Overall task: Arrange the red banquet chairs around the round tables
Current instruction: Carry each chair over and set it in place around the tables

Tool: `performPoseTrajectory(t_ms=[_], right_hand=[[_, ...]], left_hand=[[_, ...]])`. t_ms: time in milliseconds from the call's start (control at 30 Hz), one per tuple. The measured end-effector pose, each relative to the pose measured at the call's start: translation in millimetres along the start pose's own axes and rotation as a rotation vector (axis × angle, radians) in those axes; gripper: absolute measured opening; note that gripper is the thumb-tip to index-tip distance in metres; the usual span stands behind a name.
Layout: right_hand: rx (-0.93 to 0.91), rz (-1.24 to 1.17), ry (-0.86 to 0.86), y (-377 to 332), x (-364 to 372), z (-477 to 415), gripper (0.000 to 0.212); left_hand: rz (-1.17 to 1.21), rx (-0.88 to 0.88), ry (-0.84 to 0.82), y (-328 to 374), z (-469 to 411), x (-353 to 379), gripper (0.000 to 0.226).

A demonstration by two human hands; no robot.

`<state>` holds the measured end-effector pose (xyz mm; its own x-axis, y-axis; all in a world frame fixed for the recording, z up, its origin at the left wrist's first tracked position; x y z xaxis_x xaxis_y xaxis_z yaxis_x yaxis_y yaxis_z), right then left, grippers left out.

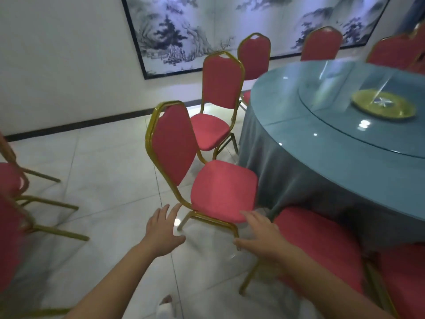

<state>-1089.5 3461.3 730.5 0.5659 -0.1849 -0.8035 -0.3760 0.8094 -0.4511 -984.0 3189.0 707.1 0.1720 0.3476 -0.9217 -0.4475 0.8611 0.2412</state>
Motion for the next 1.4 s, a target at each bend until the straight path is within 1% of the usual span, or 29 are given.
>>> performPoseTrajectory(t_ms=[100,200,267,367,533,600,733,833,933,1000,1067,1133,1200,1267,1333,1400], right_hand=[[0.054,-0.02,0.013,-48.9,-0.3,-43.8,0.096],[0.109,-0.067,0.034,-110.2,-4.0,-82.9,0.104],[0.141,-0.138,0.074,-147.5,-7.9,-108.5,0.109],[0.138,-0.288,0.127,-194.1,-15.0,-144.4,0.109],[0.072,-0.445,0.2,-249.2,-38.1,-212.4,0.101],[0.075,-0.473,0.21,-263.5,-46.7,-254.0,0.105],[0.126,-0.543,0.196,-287.0,-48.7,-349.6,0.112],[0.222,-0.543,0.159,-309.0,-42.0,-411.5,0.118],[0.312,-0.535,0.165,-328.9,-30.6,-457.5,0.114],[0.385,-0.477,0.245,-332.6,-28.3,-469.9,0.099],[0.434,-0.52,0.332,-330.5,-25.9,-470.2,0.087],[0.472,-0.654,0.35,-325.2,-22.7,-468.7,0.091],[0.473,-0.736,0.351,-321.4,-22.4,-469.5,0.094],[0.471,-0.783,0.36,-319.2,-22.9,-467.5,0.095],[0.495,-0.814,0.339,-319.9,-21.7,-456.4,0.097],[0.527,-0.804,0.302,-321.7,-17.7,-437.4,0.091]], left_hand=[[-0.026,0.027,0.005,-49.6,-36.2,-44.1,0.099],[-0.049,0.075,0.005,-97.7,-73.9,-96.8,0.097],[-0.077,0.101,0.015,-122.0,-103.2,-129.9,0.097],[-0.12,0.135,0.014,-146.9,-147.2,-169.4,0.097],[-0.117,0.204,0.043,-158.1,-226.0,-211.5,0.098],[-0.132,0.234,0.052,-157.7,-260.6,-222.7,0.097],[-0.114,0.242,0.055,-163.1,-328.7,-241.1,0.096],[-0.129,0.266,0.034,-168.4,-373.6,-249.5,0.097],[-0.146,0.319,0.067,-170.8,-422.4,-262.0,0.101],[-0.147,0.344,0.08,-172.8,-451.6,-270.5,0.103],[-0.173,0.383,0.048,-171.7,-475.5,-271.3,0.105],[-0.201,0.46,0.001,-161.5,-497.6,-268.8,0.108],[-0.209,0.542,-0.027,-144.3,-519.8,-268.9,0.111],[-0.217,0.619,-0.055,-124.3,-537.6,-269.3,0.111],[-0.278,0.704,-0.09,-109.8,-547.4,-266.1,0.107],[-0.361,0.8,-0.14,-105.9,-554.8,-261.1,0.101]])
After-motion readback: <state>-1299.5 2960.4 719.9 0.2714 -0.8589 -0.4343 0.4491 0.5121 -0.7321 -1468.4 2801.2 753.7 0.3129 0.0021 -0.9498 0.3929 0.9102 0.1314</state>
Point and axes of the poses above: each hand's wrist, its own z-axis away from the middle knuckle, its own x-axis out of the palm, y = z × x, the point moved 5 cm from there along -z, towards the middle knuckle, and after that the axes turned 2 degrees about -z, right-handed, at the moved point
